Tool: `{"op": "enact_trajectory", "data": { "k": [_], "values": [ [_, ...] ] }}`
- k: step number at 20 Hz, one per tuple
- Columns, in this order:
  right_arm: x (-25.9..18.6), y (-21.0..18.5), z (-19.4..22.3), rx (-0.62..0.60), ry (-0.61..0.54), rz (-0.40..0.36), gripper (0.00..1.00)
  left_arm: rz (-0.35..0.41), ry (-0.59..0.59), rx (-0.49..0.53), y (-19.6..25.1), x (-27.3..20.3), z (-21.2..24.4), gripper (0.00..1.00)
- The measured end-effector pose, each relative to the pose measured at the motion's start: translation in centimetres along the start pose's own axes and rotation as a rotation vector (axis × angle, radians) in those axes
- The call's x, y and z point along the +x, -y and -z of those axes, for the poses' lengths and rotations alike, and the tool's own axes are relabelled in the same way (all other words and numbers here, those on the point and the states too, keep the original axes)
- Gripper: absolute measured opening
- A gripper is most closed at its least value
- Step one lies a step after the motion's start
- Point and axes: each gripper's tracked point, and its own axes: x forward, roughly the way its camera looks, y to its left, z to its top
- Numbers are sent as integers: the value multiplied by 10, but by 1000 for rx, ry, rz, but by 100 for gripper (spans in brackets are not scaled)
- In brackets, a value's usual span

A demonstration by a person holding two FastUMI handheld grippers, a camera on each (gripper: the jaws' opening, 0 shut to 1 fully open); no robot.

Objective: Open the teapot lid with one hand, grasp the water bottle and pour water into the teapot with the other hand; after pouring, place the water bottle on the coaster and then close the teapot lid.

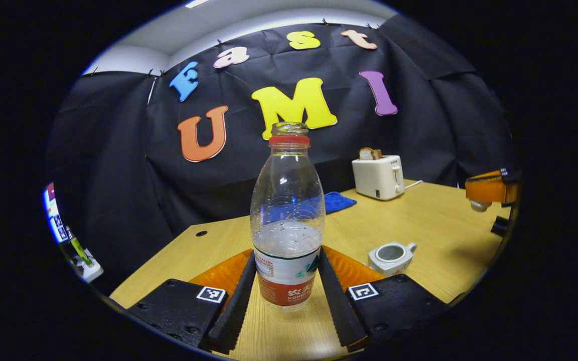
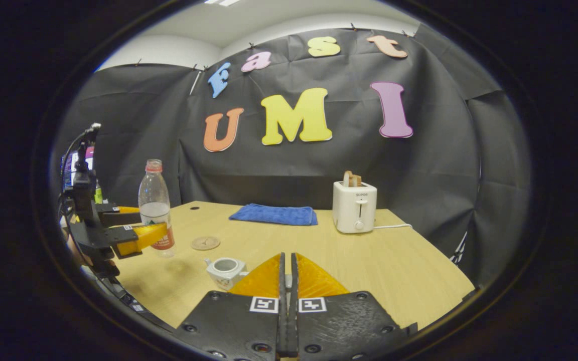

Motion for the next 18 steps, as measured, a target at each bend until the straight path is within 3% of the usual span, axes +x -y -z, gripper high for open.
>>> {"op": "enact_trajectory", "data": {
  "k": [8,9,10,18],
  "values": [
    [3,-2,5,21,-5,0,0,31,62,-149,-29,60,-9,74],
    [3,0,6,21,-6,5,0,29,60,-155,-34,69,-6,77],
    [3,2,7,24,-7,9,0,23,59,-154,-37,79,-3,74],
    [5,26,17,20,-39,61,0,27,8,-159,-45,139,32,74]
  ]
}}
